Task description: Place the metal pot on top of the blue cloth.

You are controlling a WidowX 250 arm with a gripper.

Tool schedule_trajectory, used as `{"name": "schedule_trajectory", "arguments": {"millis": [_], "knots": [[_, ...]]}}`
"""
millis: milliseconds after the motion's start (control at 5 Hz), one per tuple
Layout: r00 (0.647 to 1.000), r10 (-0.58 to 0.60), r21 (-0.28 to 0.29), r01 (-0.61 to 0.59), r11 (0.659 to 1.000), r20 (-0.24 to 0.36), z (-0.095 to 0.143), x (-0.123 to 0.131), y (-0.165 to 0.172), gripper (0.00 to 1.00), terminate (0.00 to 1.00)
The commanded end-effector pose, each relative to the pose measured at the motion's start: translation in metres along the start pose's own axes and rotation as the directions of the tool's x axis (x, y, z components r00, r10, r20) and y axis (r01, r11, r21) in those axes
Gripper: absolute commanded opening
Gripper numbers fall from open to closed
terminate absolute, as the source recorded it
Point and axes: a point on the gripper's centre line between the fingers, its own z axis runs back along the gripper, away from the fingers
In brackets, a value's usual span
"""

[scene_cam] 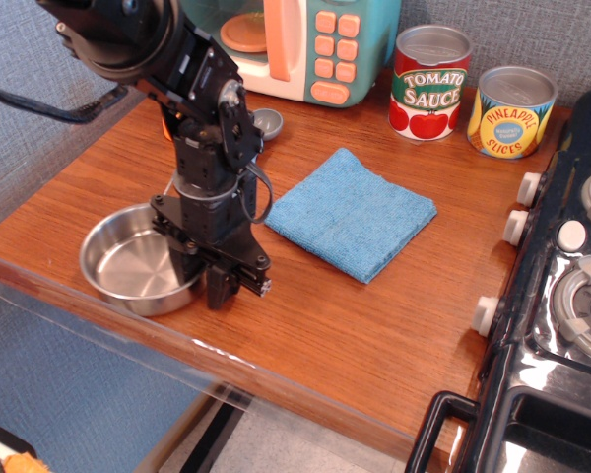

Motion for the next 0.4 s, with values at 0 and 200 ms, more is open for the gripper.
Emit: {"name": "schedule_trajectory", "arguments": {"millis": [0, 200], "knots": [[0.993, 0.119, -0.050, -0.118, 0.992, 0.015, 0.012, -0.001, 0.012, 0.00, 0.00], [0.972, 0.225, -0.094, -0.219, 0.971, 0.063, 0.042, 0.012, 0.010, 0.00, 0.00]]}}
